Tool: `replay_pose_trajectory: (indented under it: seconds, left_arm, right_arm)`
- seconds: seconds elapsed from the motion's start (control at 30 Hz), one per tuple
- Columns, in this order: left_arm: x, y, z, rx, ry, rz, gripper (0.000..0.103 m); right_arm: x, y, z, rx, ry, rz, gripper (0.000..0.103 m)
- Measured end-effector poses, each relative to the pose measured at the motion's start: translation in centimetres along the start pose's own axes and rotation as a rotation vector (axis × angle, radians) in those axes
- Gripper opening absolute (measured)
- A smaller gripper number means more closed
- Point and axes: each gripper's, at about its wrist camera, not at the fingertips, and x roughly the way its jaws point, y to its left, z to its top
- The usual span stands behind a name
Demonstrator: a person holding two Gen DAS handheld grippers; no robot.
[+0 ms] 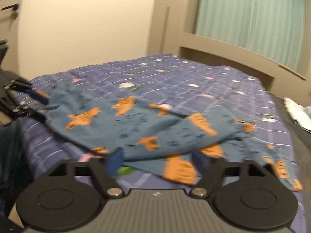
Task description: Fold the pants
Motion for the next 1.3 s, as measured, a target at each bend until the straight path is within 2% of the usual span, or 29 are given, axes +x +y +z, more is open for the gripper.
replay_pose_trajectory:
  seconds: [0.2, 0.3, 0.47, 0.57, 0.63, 0.67, 0.73, 0.77, 0.8, 0.83, 0.9, 0.97, 1.03, 1.17, 1.23, 1.3]
  left_arm:
    - [5.0, -3.8, 3.8, -0.065, -0.050, -0.118, 0.090]
    - [7.9, -5.5, 6.0, -0.104, -0.057, -0.163, 0.090]
    - [11.8, -8.6, 8.8, -0.108, -0.054, -0.202, 0.093]
    - [13.6, -10.1, 9.8, -0.097, -0.044, -0.217, 0.094]
    - [14.6, -10.6, 10.2, -0.105, -0.029, -0.227, 0.094]
    - [15.0, -10.7, 10.3, -0.111, -0.017, -0.227, 0.092]
    - [16.0, -11.0, 10.5, -0.125, 0.002, -0.230, 0.080]
    - [16.4, -11.1, 10.6, -0.132, 0.010, -0.232, 0.077]
    - [16.7, -11.2, 10.6, -0.138, 0.019, -0.230, 0.070]
    - [16.9, -11.2, 10.6, -0.143, 0.026, -0.224, 0.063]
    - [17.2, -11.3, 10.7, -0.146, 0.036, -0.217, 0.056]
    - [17.3, -11.3, 10.6, -0.147, 0.044, -0.215, 0.049]
    - [17.4, -11.3, 10.6, -0.147, 0.053, -0.206, 0.045]
    - [17.4, -10.9, 10.5, -0.166, 0.057, -0.206, 0.046]
    - [17.4, -10.8, 10.3, -0.177, 0.060, -0.209, 0.045]
    - [17.4, -10.5, 10.1, -0.192, 0.059, -0.217, 0.046]
  right_arm:
    - [0.1, -8.3, -0.4, 0.125, 0.031, -0.224, 0.100]
    - [0.7, -13.7, -1.0, 0.232, 0.074, -0.287, 0.100]
    - [2.8, -20.6, -2.4, 0.347, 0.139, -0.270, 0.098]
    - [3.8, -23.5, -3.0, 0.430, 0.145, -0.181, 0.096]
    - [4.2, -25.0, -3.4, 0.479, 0.162, -0.158, 0.094]
    - [4.5, -25.2, -3.4, 0.474, 0.176, -0.156, 0.088]
    - [5.4, -25.5, -3.5, 0.454, 0.212, -0.154, 0.076]
    - [5.8, -25.6, -3.7, 0.455, 0.231, -0.151, 0.064]
    - [6.0, -25.8, -3.8, 0.460, 0.238, -0.150, 0.048]
    - [6.1, -25.9, -3.8, 0.465, 0.239, -0.147, 0.040]
    - [5.9, -26.2, -3.8, 0.478, 0.234, -0.121, 0.020]
    - [5.7, -26.1, -3.4, 0.457, 0.233, -0.127, 0.013]
    - [5.5, -25.8, -2.9, 0.412, 0.235, -0.144, 0.012]
    - [5.8, -25.9, -2.4, 0.379, 0.248, -0.169, 0.014]
    - [6.3, -25.8, -2.3, 0.362, 0.273, -0.175, 0.028]
    - [6.3, -25.4, -1.8, 0.337, 0.267, -0.200, 0.057]
